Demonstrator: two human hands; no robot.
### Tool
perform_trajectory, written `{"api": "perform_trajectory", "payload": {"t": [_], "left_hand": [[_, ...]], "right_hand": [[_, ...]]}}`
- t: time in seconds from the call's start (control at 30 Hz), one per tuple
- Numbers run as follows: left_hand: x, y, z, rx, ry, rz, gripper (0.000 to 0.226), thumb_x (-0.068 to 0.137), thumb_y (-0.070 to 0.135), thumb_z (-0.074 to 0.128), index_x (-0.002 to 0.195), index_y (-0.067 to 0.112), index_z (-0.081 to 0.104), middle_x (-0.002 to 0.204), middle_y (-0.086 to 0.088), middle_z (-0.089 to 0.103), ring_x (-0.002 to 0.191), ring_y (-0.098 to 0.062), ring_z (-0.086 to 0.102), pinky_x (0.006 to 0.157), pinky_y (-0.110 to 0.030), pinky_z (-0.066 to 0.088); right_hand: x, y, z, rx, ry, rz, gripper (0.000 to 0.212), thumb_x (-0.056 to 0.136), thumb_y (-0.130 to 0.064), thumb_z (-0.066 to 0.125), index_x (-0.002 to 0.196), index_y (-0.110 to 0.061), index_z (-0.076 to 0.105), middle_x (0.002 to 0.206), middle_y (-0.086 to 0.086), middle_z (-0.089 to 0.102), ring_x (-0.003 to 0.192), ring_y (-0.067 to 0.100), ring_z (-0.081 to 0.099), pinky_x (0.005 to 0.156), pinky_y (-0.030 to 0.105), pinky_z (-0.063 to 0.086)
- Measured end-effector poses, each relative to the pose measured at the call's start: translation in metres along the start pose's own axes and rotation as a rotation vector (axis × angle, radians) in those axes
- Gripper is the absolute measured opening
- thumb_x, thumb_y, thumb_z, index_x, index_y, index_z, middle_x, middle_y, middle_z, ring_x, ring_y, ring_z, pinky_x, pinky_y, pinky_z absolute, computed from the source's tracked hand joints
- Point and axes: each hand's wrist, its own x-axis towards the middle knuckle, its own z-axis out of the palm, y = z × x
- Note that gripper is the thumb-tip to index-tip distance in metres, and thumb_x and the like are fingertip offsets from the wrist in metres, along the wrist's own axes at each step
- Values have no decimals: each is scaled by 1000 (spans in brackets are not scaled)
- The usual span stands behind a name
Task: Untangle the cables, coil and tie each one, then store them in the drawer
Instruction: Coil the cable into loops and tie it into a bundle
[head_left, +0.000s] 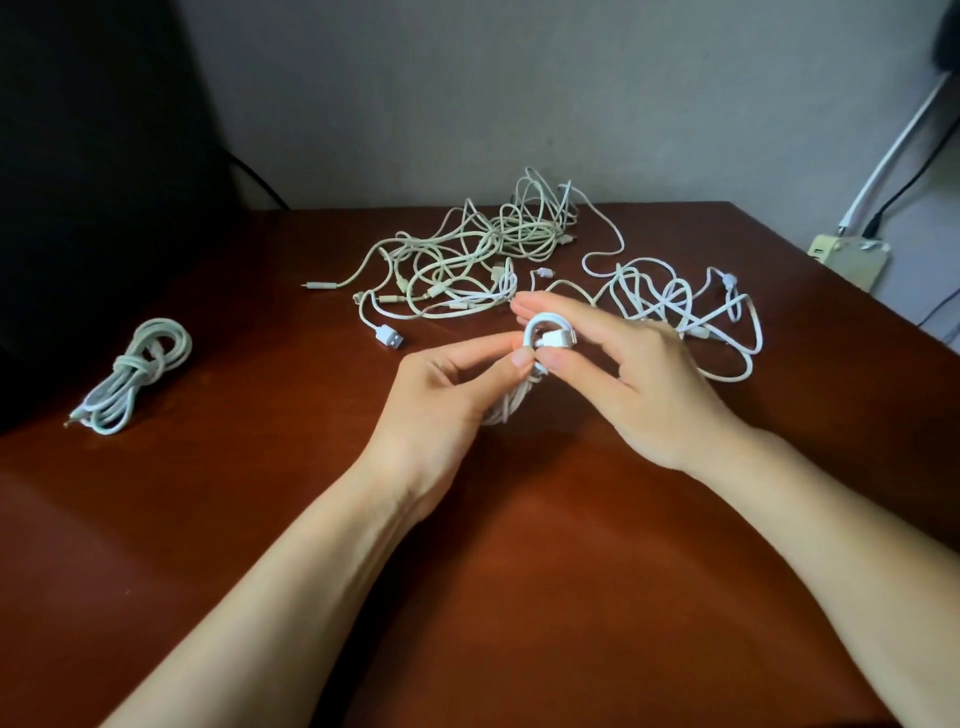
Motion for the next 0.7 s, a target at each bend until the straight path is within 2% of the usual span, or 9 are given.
{"api": "perform_trajectory", "payload": {"t": [0.1, 0.2, 0.3, 0.37, 0.43, 0.53, 0.57, 0.63, 0.7], "left_hand": [[-1, 1, 3, 10, 0, -3, 39, 81, 18, 63, 116, 1, 66, 113, -12, 70, 114, -23, 63, 108, -45, 40], [-1, 0, 5, 0, 8, -20, 36, 82, 18, 65, 115, 1, 66, 111, -14, 70, 111, -27, 63, 104, -42, 43], [-2, 4, 14, -44, -18, -94, 27, 86, 16, 56, 102, -3, 63, 92, -14, 68, 87, -20, 65, 83, -30, 50], [-3, 7, 17, -126, -63, -210, 24, 85, 16, 46, 98, 1, 60, 89, -15, 61, 82, -22, 59, 83, -38, 50], [-4, 11, 16, -190, -134, -309, 30, 79, 27, 42, 90, 5, 60, 81, -13, 58, 69, -21, 58, 70, -35, 51], [-2, 14, 10, -192, -226, -363, 48, 82, 50, 40, 87, 6, 59, 70, -8, 60, 54, -21, 47, 53, -28, 41], [-1, 14, 12, -161, -234, -365, 52, 83, 55, 40, 85, 7, 59, 67, -8, 60, 51, -20, 45, 51, -27, 39], [0, 16, 14, -112, -231, -349, 51, 84, 56, 38, 79, 8, 57, 62, -10, 54, 46, -18, 42, 45, -25, 38], [1, 16, 16, -109, -228, -331, 48, 89, 52, 37, 76, 9, 56, 60, -9, 48, 45, -17, 41, 44, -24, 39]], "right_hand": [[-1, -2, 4, -36, 46, -37, 45, 95, -35, 44, 135, -16, 53, 128, -8, 61, 119, 2, 55, 100, 17, 42], [0, -2, 7, -38, 127, -59, 44, 96, -31, 39, 131, -11, 56, 123, -6, 64, 114, 5, 58, 97, 19, 45], [-1, -4, 13, -43, 144, -83, 42, 96, -27, 39, 128, -8, 58, 121, -3, 66, 111, 8, 61, 97, 24, 47], [-1, -6, 19, -22, 107, -91, 41, 97, -25, 38, 129, -6, 57, 122, -1, 65, 112, 9, 61, 97, 24, 47], [-1, -7, 20, 2, 75, -79, 42, 97, -25, 37, 131, -8, 55, 123, -5, 63, 109, 8, 62, 94, 21, 48], [-3, -4, 18, 59, 72, -44, 42, 97, -30, 37, 132, -15, 55, 119, -21, 57, 105, -5, 59, 87, 16, 50], [-3, -4, 18, 77, 59, -26, 42, 97, -32, 37, 132, -17, 55, 120, -17, 60, 98, -1, 62, 81, 19, 52], [-3, -5, 18, 95, 23, -17, 39, 99, -29, 38, 133, -18, 54, 121, 0, 63, 68, 8, 63, 66, 18, 49], [-4, -5, 18, 121, 7, -26, 37, 100, -22, 38, 133, -17, 53, 124, 3, 62, 59, 5, 62, 64, 13, 48]]}}
